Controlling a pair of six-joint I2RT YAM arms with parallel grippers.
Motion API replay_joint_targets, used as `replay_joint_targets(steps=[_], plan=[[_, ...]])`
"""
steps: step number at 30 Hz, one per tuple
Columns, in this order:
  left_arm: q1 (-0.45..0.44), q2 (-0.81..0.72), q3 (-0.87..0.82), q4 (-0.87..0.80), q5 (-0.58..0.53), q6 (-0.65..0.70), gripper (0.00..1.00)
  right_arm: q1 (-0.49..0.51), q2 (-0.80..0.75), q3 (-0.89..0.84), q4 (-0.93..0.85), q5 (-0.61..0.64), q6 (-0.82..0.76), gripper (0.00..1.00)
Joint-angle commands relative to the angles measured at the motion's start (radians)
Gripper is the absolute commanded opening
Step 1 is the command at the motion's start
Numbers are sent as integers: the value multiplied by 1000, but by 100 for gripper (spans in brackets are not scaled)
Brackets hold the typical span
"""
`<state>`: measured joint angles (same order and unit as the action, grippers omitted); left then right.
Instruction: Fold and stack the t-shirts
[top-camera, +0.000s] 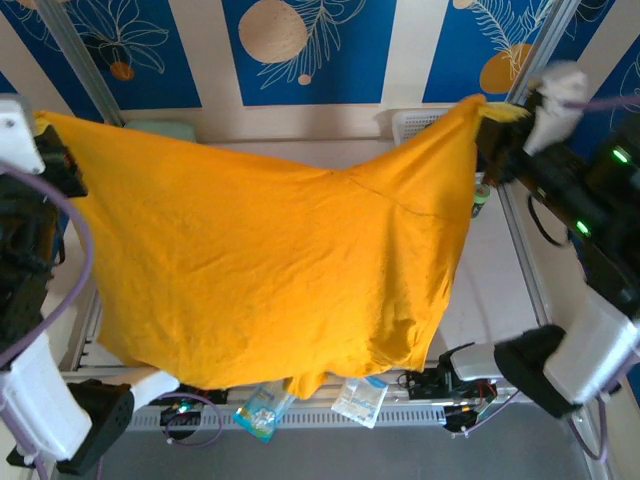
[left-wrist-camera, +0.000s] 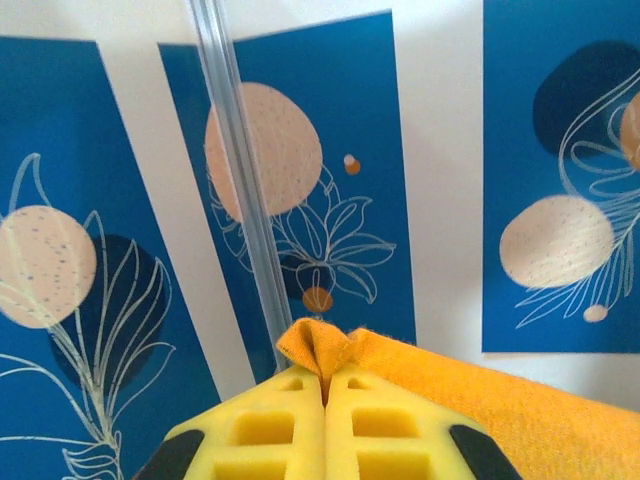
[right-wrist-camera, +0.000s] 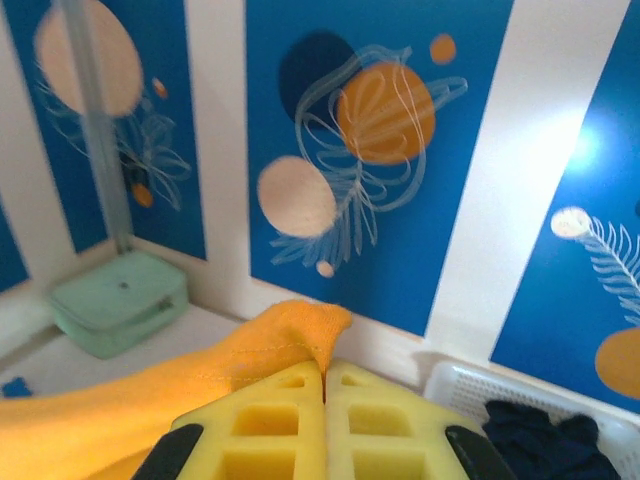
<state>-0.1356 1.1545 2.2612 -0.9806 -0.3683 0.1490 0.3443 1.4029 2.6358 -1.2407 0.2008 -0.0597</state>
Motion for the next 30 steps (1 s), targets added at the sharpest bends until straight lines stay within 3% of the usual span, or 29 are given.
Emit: replay_joint_targets(steps=[1, 7, 14, 22, 30], plan=[[-4, 72, -50, 97, -43, 46, 0, -55, 125, 10, 17, 34, -11, 0], [-2, 197, -280, 306, -92, 68, 0, -168, 318, -34, 58, -80, 43, 0], [1, 471, -530, 590, -85, 31, 0, -183, 624, -83, 153, -135, 35, 0], [12, 911, -347, 688, -135, -25, 0, -174, 1097, 173, 251, -95, 2, 0], [30, 1144, -136, 663, -162, -2, 0, -173, 1167, 74, 424, -83, 28, 0]])
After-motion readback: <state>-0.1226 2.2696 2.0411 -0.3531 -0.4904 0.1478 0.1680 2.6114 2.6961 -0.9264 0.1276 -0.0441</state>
